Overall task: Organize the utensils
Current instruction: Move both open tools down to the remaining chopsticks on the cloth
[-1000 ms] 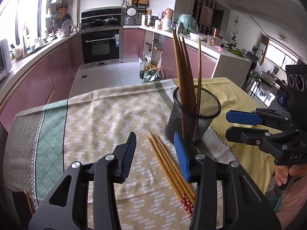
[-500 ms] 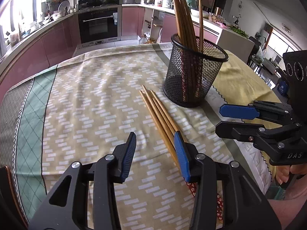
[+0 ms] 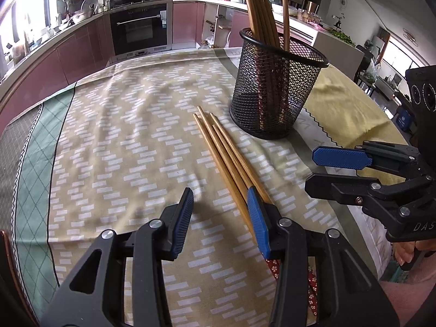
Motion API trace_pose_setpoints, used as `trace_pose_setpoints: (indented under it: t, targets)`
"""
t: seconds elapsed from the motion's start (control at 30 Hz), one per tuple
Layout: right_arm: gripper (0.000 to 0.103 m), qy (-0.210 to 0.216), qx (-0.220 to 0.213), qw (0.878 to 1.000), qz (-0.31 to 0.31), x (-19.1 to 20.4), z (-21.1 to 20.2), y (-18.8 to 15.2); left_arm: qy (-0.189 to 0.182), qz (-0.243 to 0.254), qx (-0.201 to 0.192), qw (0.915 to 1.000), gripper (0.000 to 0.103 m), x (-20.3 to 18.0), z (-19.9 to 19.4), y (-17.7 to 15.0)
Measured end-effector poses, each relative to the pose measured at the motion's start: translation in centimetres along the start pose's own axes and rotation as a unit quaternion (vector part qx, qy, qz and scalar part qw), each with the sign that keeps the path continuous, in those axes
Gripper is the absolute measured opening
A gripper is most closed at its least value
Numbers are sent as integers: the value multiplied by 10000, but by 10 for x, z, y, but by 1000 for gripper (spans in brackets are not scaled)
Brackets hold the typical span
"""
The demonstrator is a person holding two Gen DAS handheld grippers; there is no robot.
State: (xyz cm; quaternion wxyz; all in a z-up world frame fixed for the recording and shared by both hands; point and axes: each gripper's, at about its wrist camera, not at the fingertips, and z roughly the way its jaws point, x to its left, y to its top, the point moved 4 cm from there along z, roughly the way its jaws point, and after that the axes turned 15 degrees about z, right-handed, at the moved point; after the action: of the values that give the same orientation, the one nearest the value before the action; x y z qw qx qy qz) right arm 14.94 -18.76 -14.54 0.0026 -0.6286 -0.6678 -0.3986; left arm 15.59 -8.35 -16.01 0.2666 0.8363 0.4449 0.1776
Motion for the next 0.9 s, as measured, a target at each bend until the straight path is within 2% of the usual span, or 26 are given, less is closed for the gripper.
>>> trace_pose_setpoints:
  t: [0.47,0.73,0.9]
  targets:
    - [44,-45,71,9999,-100,3,5,-3,10,-41,-10,10000,41,3,-1,-3]
    - [44,-172,100,9995,-229,8,11,-5,310,35,50,9995,42,4,0,-4]
    - [43,-277,115,9991,-305,10,16,-6,227,-62,29,9997,39,8,-1,-6]
